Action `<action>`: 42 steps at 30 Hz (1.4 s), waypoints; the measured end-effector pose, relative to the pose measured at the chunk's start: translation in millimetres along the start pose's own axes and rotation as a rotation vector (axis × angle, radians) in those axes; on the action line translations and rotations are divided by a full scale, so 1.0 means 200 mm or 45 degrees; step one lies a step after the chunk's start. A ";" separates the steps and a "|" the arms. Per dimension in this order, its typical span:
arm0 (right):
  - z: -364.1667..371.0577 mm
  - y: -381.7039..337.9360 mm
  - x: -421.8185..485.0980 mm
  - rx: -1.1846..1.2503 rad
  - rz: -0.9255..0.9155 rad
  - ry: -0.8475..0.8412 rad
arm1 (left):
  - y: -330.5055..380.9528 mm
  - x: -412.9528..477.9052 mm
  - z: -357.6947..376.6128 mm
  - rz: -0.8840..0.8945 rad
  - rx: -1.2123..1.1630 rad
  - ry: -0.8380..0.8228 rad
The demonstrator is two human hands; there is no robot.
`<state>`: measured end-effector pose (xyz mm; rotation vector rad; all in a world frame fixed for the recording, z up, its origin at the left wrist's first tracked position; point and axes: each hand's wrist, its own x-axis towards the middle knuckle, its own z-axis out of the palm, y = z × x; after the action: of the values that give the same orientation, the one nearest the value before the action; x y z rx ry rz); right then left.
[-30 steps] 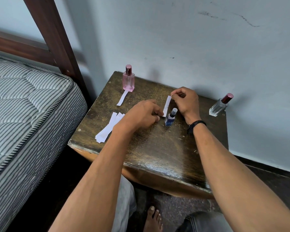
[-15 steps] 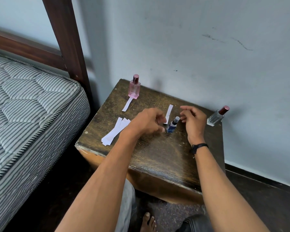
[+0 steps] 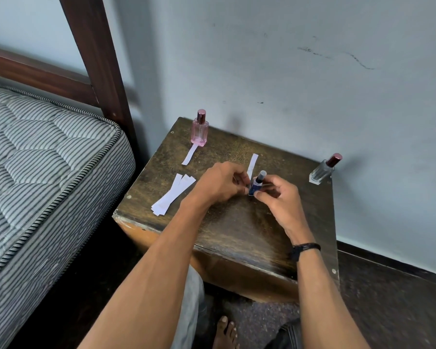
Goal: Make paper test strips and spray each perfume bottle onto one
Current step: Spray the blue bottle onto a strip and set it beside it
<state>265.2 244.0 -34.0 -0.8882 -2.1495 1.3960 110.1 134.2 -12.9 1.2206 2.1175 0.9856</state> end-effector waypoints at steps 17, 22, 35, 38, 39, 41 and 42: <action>0.07 -0.04 0.30 0.034 -0.156 0.400 | 0.06 0.10 0.05 0.077 -0.161 0.189; 0.09 -0.01 0.39 -0.009 -0.180 0.401 | 0.01 0.17 0.07 -0.060 -0.147 0.153; 0.09 0.03 0.42 -0.074 -0.095 0.395 | -0.02 0.21 0.08 -0.082 -0.157 0.101; 0.10 0.02 0.42 -0.092 -0.082 0.379 | -0.02 0.21 0.08 -0.098 -0.133 0.097; 0.10 0.02 0.42 -0.097 -0.078 0.378 | -0.02 0.21 0.09 -0.097 -0.122 0.095; 0.09 0.02 0.41 -0.096 -0.072 0.375 | -0.02 0.21 0.09 -0.105 -0.104 0.085; 0.09 0.02 0.41 -0.093 -0.070 0.375 | -0.02 0.21 0.09 -0.113 -0.098 0.080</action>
<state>196.0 291.6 -44.3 -0.9869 -1.9935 1.0902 102.4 175.6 -29.5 1.0625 2.1410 1.0685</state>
